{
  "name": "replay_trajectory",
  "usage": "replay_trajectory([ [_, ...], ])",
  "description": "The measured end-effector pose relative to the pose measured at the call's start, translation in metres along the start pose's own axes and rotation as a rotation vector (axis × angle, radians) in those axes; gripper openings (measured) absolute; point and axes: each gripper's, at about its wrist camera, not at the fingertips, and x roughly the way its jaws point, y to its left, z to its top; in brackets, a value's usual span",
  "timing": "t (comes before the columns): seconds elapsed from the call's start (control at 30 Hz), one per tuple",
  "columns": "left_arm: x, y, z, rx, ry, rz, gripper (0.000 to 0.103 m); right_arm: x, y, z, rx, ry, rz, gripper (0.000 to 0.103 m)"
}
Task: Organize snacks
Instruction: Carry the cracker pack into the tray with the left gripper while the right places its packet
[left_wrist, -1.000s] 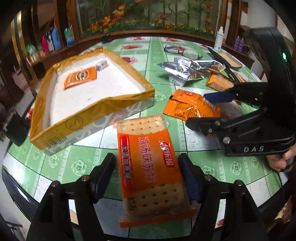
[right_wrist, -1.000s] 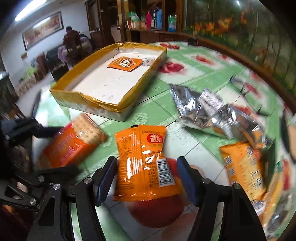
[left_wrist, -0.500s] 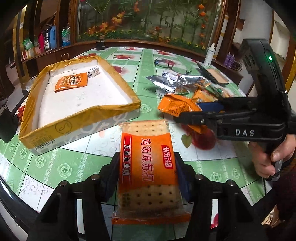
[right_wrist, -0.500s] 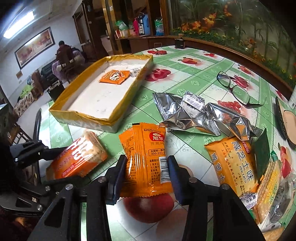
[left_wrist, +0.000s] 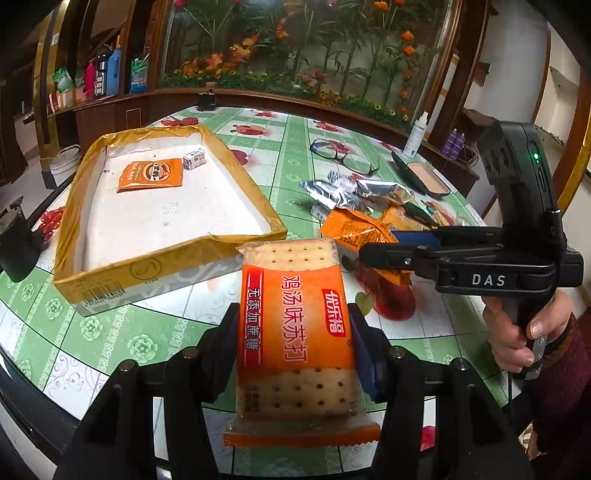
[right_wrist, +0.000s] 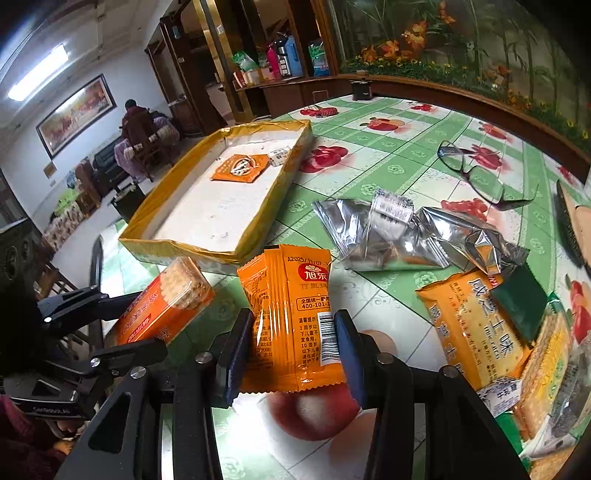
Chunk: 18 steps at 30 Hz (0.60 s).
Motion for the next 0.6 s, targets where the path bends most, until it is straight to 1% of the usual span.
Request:
replay_trajectory([
  [0.1, -0.002, 0.002, 0.001, -0.004, -0.005, 0.001, 0.054, -0.004, 0.002, -0.001, 0.007, -0.009, 0.047, 0.049],
  [0.4, -0.005, 0.005, 0.004, -0.011, -0.012, 0.003, 0.054, -0.005, 0.007, -0.003, 0.007, -0.013, 0.053, 0.049],
  [0.6, -0.015, 0.010, 0.010, -0.013, -0.038, 0.009, 0.054, -0.006, 0.004, -0.001, 0.019, -0.021, 0.065, 0.049],
])
